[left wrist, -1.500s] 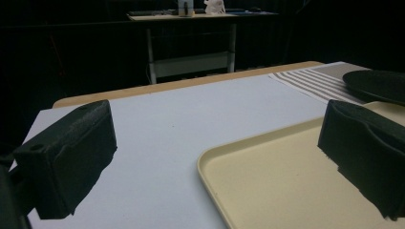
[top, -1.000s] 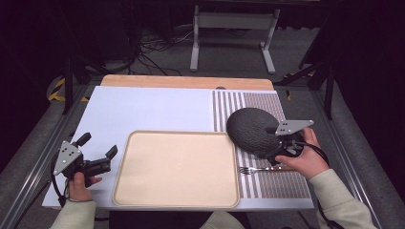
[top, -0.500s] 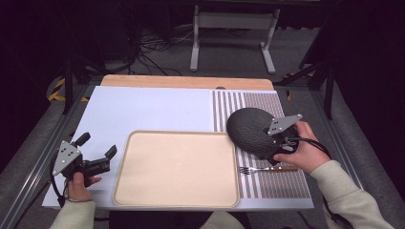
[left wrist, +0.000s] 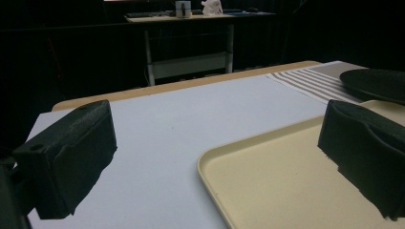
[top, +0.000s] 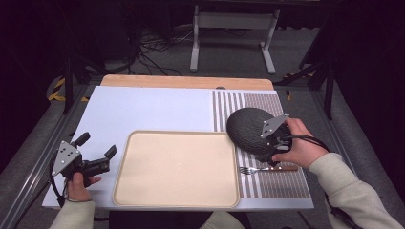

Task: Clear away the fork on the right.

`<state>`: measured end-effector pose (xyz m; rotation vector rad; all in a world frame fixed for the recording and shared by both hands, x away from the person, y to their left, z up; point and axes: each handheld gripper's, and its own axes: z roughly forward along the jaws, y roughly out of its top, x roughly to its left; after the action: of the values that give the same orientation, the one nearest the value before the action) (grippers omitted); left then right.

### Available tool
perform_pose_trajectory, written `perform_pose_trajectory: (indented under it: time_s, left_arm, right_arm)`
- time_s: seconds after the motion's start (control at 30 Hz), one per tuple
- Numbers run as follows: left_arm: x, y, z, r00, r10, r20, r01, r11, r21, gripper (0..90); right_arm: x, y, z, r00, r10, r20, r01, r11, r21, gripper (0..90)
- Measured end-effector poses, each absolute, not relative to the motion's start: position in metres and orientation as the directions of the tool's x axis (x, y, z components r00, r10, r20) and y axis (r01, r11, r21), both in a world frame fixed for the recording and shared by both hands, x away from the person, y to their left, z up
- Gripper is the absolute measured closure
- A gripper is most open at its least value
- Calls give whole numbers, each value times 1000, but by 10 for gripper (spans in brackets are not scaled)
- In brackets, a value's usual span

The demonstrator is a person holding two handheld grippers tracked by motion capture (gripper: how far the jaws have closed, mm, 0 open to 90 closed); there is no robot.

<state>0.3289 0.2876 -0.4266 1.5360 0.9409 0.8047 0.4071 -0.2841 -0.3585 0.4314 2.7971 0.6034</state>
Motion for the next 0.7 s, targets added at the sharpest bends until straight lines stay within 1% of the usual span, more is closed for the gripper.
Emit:
perform_pose_trajectory:
  time_s: [0.13,0.27,0.33,0.37,0.4,0.43,0.47,0.5,0.53,0.6,0.63,0.7]
  left_arm:
    - [329,287,-427,451,892,3,141,-74,987,0]
    - [329,288,-427,452,892,5,142,-77,987,0]
    - [329,288,-427,451,892,5,142,-77,987,0]
    - [329,287,-427,450,893,4,141,-76,987,0]
    - [329,288,-427,450,893,5,141,-76,987,0]
    - [329,288,-427,450,893,5,141,-76,987,0]
    - [329,288,-427,450,893,4,142,-76,987,0]
    - [329,288,-427,449,894,4,141,-75,987,0]
    - [329,288,-427,450,893,3,140,-74,987,0]
    - [329,288,-427,450,893,5,142,-77,987,0]
    - [329,288,-427,450,893,5,143,-77,987,0]
    - [329,288,-427,449,893,5,140,-76,987,0]
  right_arm:
    - [408,-283,-360,-932,317,-174,229,889,396,85]
    - [409,-282,-361,-939,301,-165,221,899,379,86]
    - [409,-281,-363,-941,301,-157,226,901,370,101]
    - [408,-281,-364,-938,316,-142,248,899,362,103]
    - [410,-282,-366,-946,292,-144,223,904,366,104]
    - [410,-282,-368,-947,289,-141,222,905,363,114]
    - [410,-282,-370,-949,288,-129,226,905,359,158]
    - [409,-282,-372,-953,285,-105,234,908,348,181]
    - [409,-282,-376,-959,270,-89,227,914,336,172]
    - [409,-282,-380,-965,250,-78,215,927,306,214]
    - [408,-282,-382,-964,258,-72,228,931,286,233]
    - [409,-283,-385,-969,231,-81,205,946,253,249]
